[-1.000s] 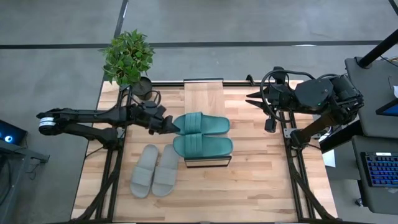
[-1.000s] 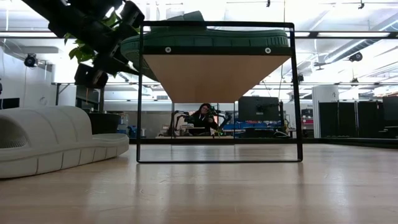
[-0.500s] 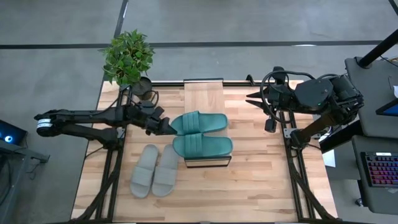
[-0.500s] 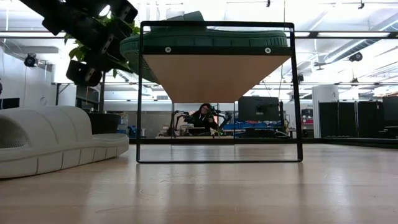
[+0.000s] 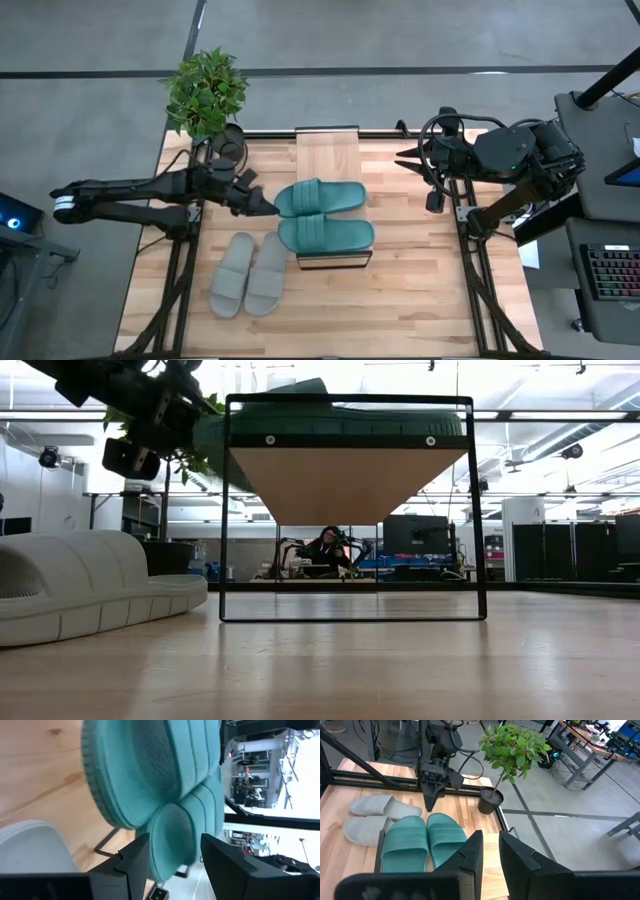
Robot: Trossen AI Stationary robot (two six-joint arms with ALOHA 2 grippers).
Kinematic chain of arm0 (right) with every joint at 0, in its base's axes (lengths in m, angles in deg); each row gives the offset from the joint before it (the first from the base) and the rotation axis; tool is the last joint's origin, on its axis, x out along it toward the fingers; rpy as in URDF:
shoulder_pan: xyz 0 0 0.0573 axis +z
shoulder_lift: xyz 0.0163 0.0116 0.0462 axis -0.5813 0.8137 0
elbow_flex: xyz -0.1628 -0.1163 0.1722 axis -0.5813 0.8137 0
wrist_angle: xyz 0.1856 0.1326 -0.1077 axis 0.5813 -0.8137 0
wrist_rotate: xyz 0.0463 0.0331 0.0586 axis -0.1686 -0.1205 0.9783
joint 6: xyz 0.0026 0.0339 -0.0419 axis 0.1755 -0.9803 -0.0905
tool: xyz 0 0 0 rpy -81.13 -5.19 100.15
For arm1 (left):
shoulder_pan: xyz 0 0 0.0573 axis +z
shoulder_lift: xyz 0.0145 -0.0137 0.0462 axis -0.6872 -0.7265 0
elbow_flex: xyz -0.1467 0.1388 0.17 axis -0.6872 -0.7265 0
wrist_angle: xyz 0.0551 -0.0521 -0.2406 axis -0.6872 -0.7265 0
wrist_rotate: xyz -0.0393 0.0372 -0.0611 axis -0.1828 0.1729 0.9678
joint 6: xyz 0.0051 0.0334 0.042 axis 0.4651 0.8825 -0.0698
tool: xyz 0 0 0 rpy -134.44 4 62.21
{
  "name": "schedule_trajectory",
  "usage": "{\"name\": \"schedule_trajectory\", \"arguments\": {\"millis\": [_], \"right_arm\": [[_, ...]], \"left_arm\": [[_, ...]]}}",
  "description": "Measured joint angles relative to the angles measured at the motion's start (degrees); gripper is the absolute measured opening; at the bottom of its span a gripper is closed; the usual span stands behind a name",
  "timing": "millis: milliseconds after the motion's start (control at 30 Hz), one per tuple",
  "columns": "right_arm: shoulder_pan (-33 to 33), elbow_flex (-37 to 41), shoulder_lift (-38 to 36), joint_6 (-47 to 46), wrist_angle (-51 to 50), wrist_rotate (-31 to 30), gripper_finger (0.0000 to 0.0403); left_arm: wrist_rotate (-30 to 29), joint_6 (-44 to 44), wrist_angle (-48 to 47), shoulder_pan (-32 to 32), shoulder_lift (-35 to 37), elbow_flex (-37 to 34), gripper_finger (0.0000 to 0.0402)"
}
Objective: Pick and place slides into the shelf
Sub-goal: Put the green slipper on the shelf
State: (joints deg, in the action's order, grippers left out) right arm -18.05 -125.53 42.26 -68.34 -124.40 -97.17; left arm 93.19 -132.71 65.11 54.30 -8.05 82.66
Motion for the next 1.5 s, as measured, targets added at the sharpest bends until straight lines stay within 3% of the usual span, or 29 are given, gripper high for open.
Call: {"name": "schedule_trajectory", "arguments": {"millis": [333, 567, 700, 833, 1067, 1500], "right_arm": [[-0.03, 0.51, 0.00, -2.25, -0.03, 0.00, 0.0054], [-1.25, 6.62, 2.35, -7.59, -0.11, 0.74, 0.0054], [-3.28, 12.04, 4.23, -10.03, 0.84, 4.96, 0.0054], [-6.27, 16.94, 5.14, -12.29, 2.21, 7.76, 0.0042], [-12.94, 27.54, 3.85, -9.99, 14.39, 27.35, 0.0009], [-17.62, 44.34, 4.26, -8.58, 36.56, 28.81, 0.0009]], "left_arm": [[0.85, -0.01, 2.27, 0.00, 2.99, 0.28, 0.0160], [-2.36, 2.04, 26.09, 0.00, 4.87, 0.39, 0.0160], [-3.47, 4.72, 40.80, 0.00, 4.98, 0.37, 0.0160], [-3.59, 5.80, 48.17, 0.00, 4.87, 0.37, 0.0160], [-3.73, 9.38, 48.25, 0.00, 4.29, 0.33, 0.0160], [-3.17, 12.44, 48.34, 0.00, 3.46, 0.15, 0.0160]]}}
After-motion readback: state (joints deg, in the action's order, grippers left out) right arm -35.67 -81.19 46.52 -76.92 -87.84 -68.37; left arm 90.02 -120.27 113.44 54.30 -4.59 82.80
